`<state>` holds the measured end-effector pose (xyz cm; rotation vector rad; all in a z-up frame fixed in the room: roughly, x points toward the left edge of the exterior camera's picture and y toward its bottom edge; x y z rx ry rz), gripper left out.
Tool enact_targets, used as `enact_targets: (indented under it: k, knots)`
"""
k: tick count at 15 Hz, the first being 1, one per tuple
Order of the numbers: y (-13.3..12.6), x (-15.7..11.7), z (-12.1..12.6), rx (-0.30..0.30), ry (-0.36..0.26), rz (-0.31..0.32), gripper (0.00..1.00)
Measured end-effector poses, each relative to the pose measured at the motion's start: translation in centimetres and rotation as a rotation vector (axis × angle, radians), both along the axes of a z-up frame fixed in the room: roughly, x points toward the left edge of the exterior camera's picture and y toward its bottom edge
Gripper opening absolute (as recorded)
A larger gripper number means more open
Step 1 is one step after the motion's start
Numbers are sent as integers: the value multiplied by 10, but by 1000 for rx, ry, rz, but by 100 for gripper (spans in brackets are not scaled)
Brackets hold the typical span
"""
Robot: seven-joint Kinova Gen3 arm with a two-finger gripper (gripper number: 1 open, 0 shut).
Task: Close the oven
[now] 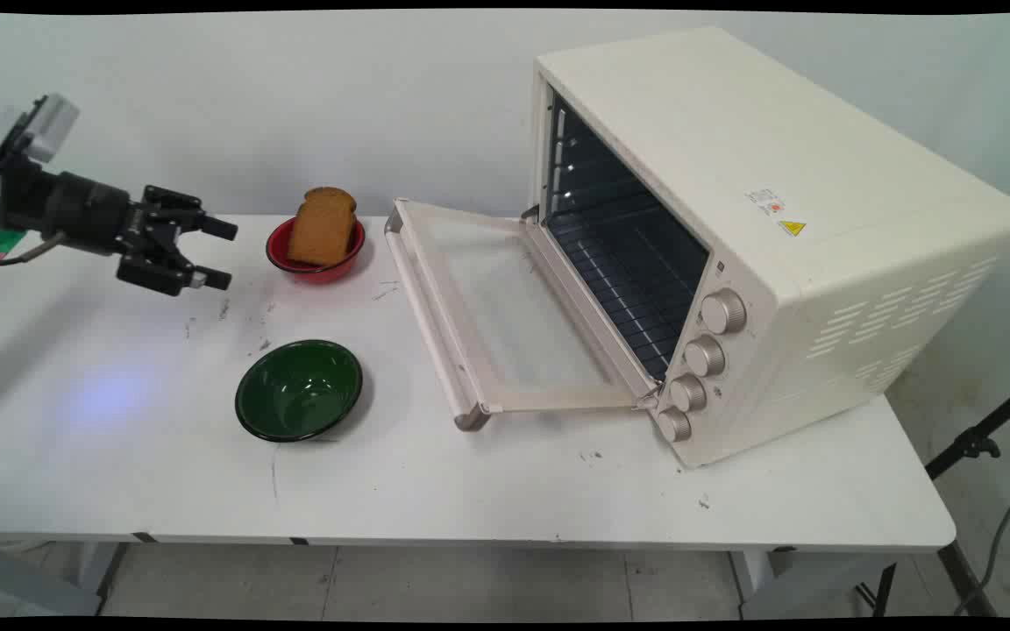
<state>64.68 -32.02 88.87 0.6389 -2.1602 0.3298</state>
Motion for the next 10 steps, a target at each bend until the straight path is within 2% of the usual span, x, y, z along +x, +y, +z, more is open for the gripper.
enact_targets:
  k: [4,10]
  knots:
    - [-17,-32,-3,27,-31,34,100]
    - [-47,-87,-19,62,-67,87,100]
